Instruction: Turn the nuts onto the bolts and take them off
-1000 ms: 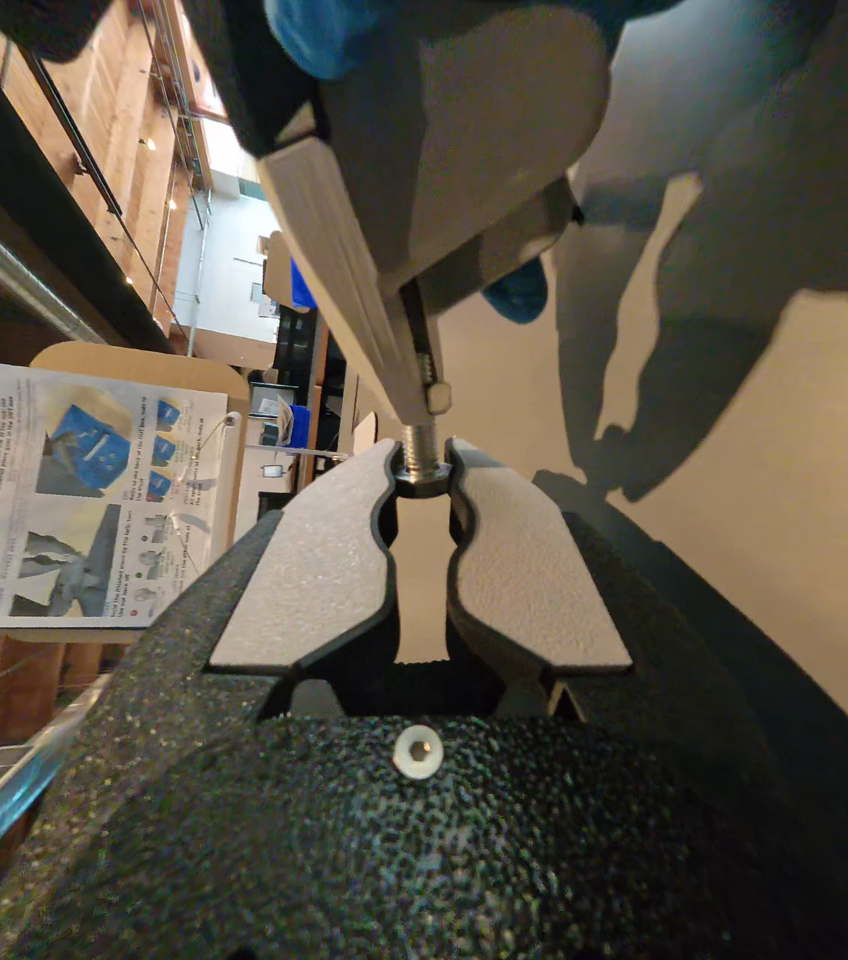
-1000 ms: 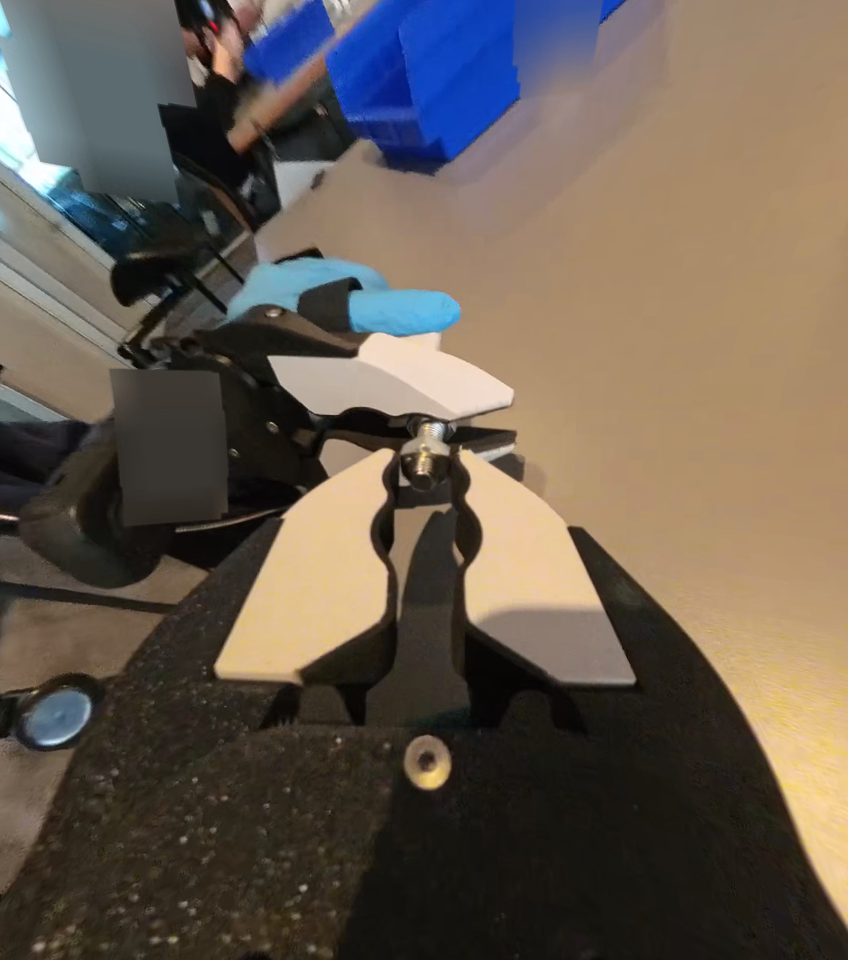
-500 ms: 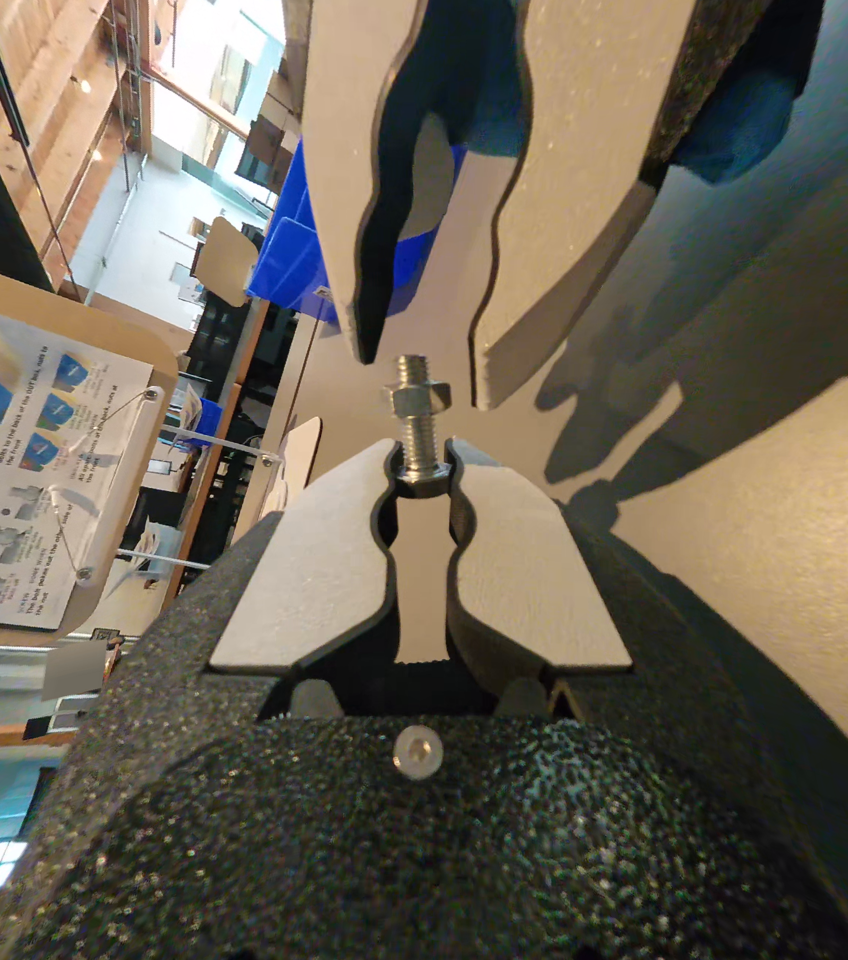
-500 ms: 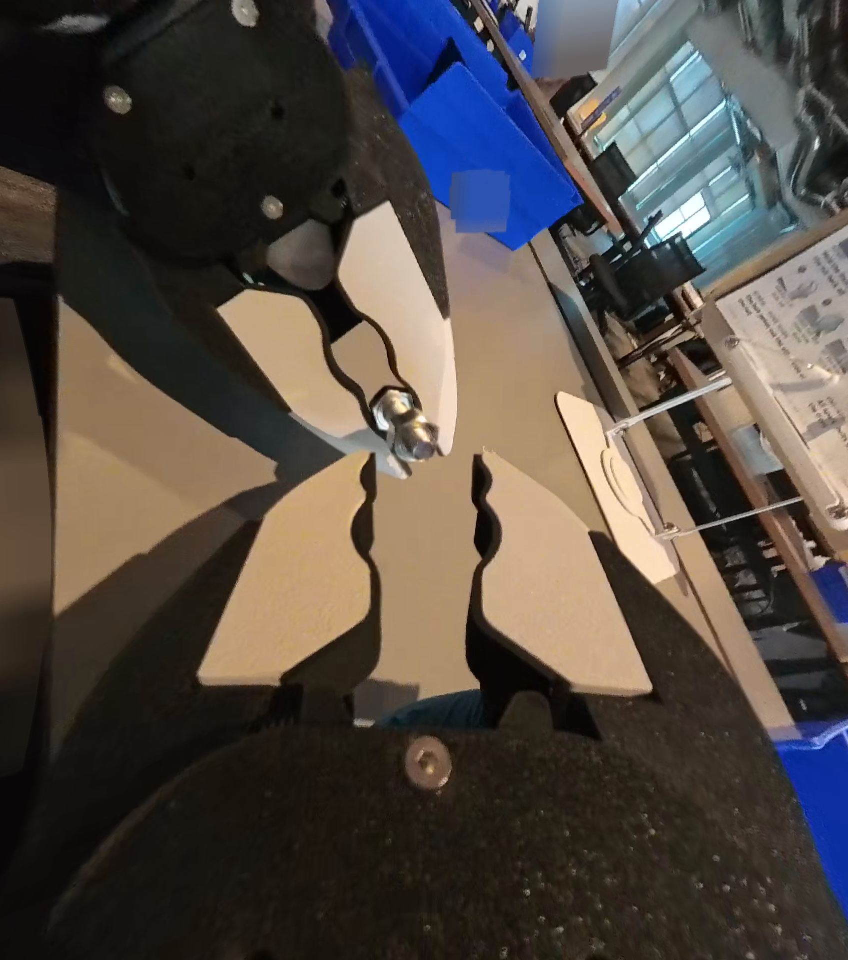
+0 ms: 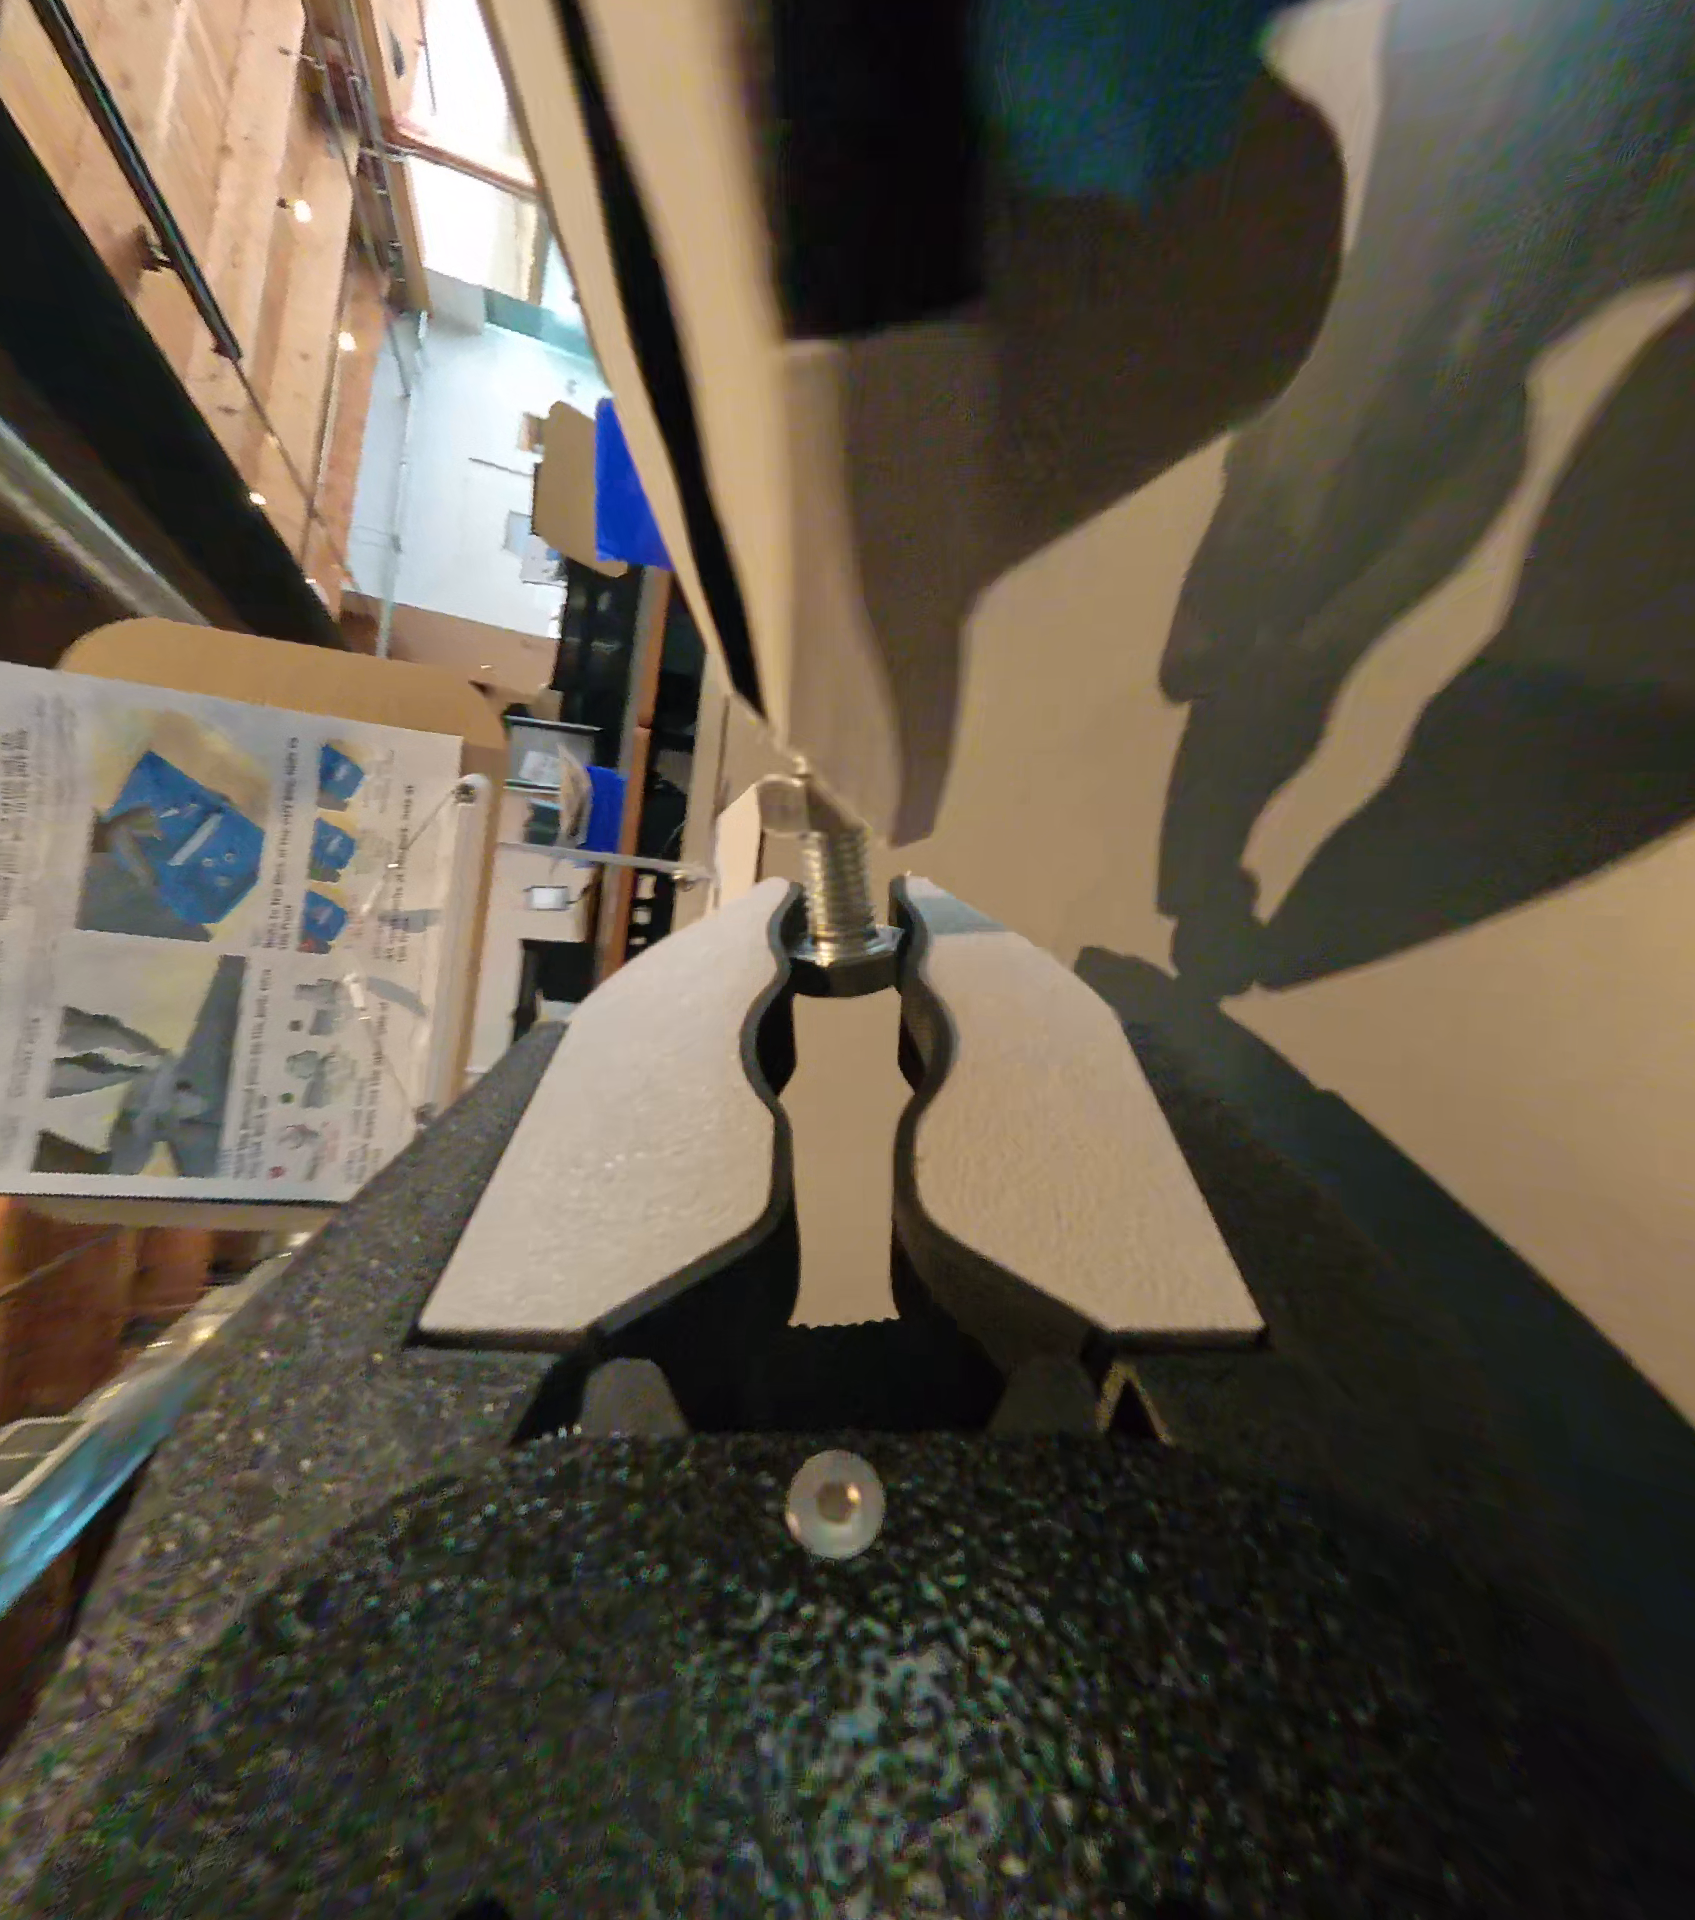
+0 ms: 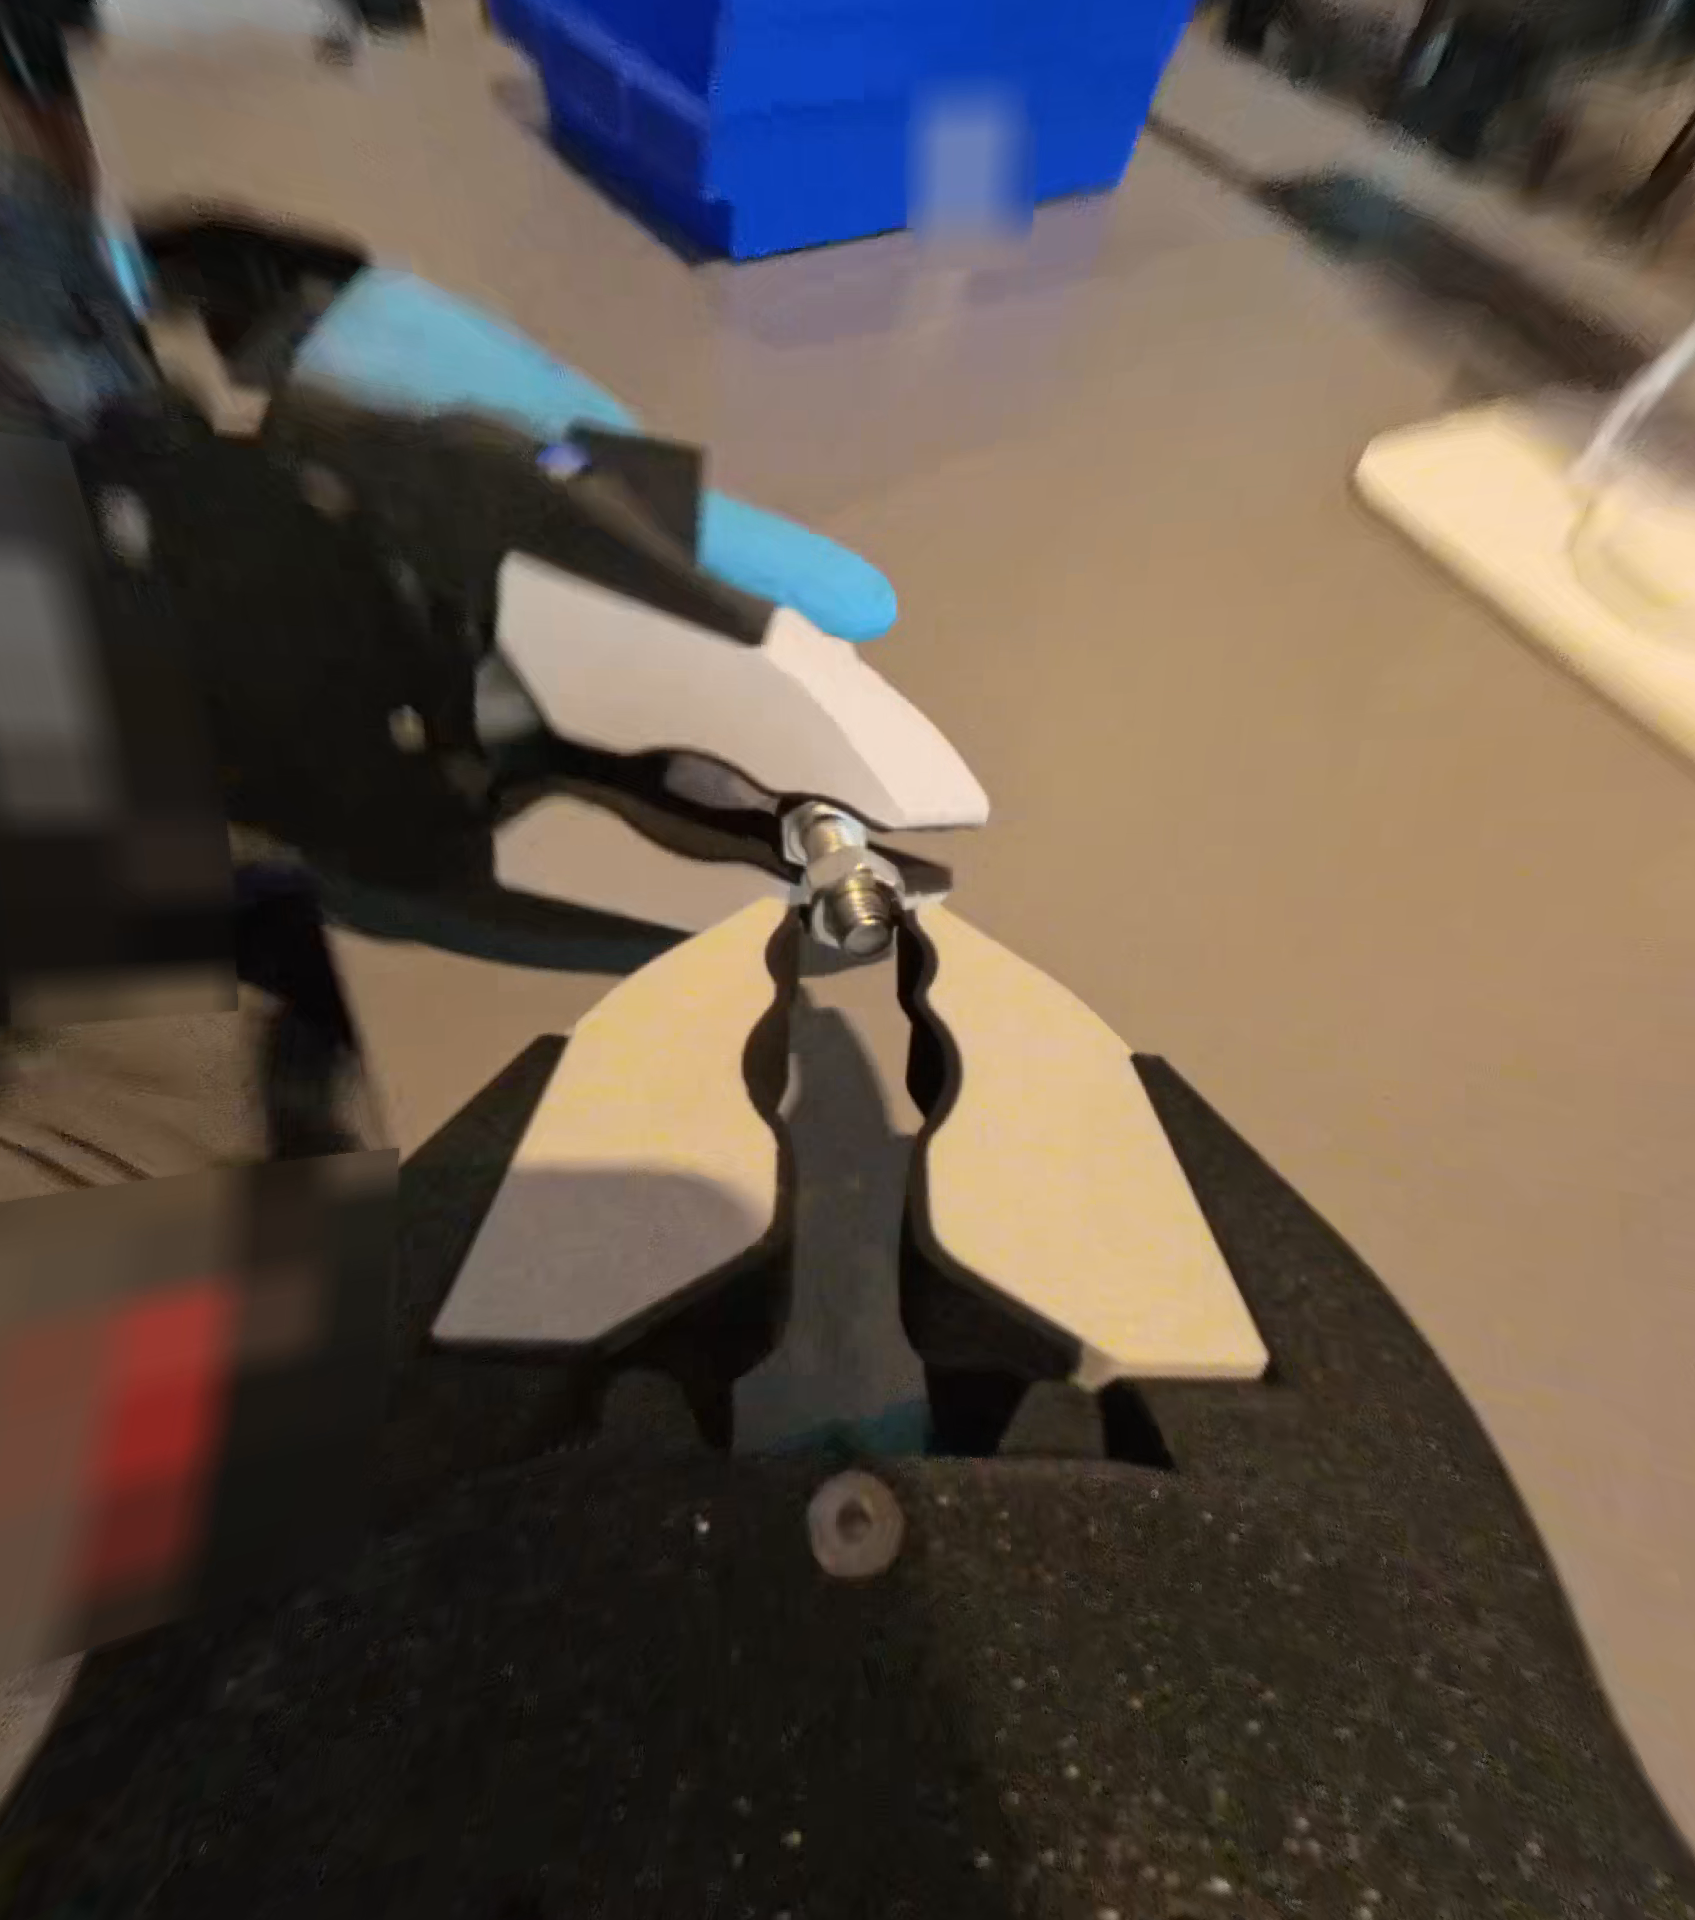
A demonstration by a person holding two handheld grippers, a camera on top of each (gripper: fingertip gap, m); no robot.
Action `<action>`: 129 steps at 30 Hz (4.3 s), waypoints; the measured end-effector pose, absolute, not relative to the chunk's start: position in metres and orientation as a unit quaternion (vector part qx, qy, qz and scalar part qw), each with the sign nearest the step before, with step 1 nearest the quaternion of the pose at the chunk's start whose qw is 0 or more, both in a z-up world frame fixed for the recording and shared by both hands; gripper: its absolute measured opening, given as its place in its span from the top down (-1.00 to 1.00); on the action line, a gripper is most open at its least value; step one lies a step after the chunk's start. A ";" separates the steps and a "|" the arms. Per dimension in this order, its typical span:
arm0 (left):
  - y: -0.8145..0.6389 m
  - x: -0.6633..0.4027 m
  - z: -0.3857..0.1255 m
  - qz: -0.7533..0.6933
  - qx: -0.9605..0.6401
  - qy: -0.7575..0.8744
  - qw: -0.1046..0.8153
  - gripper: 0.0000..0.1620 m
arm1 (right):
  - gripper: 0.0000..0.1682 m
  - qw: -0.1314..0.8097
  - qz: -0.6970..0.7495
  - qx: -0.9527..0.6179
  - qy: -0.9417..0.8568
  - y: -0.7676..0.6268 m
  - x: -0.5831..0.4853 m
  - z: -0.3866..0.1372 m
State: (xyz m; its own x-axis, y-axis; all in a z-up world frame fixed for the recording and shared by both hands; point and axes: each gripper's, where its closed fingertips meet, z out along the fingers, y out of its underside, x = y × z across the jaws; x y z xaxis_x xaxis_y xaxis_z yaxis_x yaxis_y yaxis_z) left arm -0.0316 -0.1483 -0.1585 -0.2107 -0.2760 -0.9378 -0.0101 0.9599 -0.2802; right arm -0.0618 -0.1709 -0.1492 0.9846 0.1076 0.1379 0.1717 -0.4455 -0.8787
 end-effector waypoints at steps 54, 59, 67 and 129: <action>-0.156 -0.036 -0.160 -0.209 -0.133 0.787 0.564 0.82 | 0.52 0.534 -0.111 -0.809 -0.220 -0.184 -0.057 -0.138; -0.161 -0.038 -0.165 -0.221 -0.126 0.797 0.548 0.82 | 0.52 0.531 -0.127 -0.798 -0.254 -0.180 -0.067 -0.144; -0.166 -0.040 -0.168 -0.216 -0.107 0.803 0.545 0.82 | 0.79 0.523 -0.129 -0.803 -0.255 -0.176 -0.070 -0.149; -0.149 -0.032 -0.165 -0.166 -0.136 0.789 0.575 0.82 | 0.57 0.547 -0.158 -0.787 -0.239 -0.174 -0.054 -0.140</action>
State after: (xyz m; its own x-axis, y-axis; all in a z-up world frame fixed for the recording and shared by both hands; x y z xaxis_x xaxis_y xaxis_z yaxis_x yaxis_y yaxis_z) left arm -0.0316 -0.1486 -0.1654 -0.3004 -0.4064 -0.8629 -0.0241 0.9076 -0.4190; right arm -0.0544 -0.1744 -0.1402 0.8363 0.2028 0.5094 0.5482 -0.2869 -0.7856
